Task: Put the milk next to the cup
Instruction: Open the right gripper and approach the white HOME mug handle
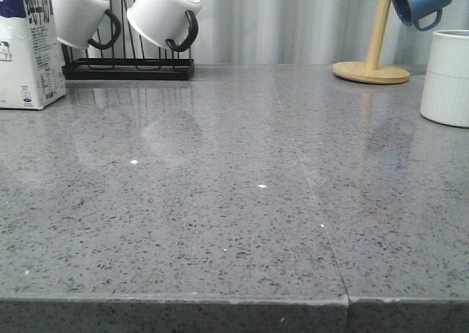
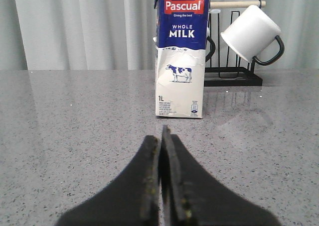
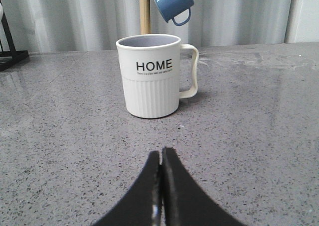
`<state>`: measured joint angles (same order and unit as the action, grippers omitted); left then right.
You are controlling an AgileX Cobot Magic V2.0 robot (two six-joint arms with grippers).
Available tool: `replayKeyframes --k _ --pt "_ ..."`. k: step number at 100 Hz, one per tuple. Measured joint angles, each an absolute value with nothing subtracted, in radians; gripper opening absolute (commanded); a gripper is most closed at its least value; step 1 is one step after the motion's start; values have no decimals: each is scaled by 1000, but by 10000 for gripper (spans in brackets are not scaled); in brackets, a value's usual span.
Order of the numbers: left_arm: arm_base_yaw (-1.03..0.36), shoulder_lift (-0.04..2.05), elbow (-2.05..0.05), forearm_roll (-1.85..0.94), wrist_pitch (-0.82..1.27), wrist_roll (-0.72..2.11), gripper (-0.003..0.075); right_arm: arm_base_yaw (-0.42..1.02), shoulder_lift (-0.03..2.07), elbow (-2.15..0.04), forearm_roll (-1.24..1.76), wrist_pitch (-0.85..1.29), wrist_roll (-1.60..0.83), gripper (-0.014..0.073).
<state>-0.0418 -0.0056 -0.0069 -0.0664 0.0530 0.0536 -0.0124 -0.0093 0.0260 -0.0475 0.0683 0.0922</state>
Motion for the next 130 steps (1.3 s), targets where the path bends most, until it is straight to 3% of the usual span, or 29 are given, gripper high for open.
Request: replayKeyframes --k 100,130 --pt "-42 -6 -7 -66 53 54 -20 -12 -9 26 -47 60 94 -66" --pt "-42 -6 -7 -66 53 54 -20 -12 3 -188 -37 336 94 -66"
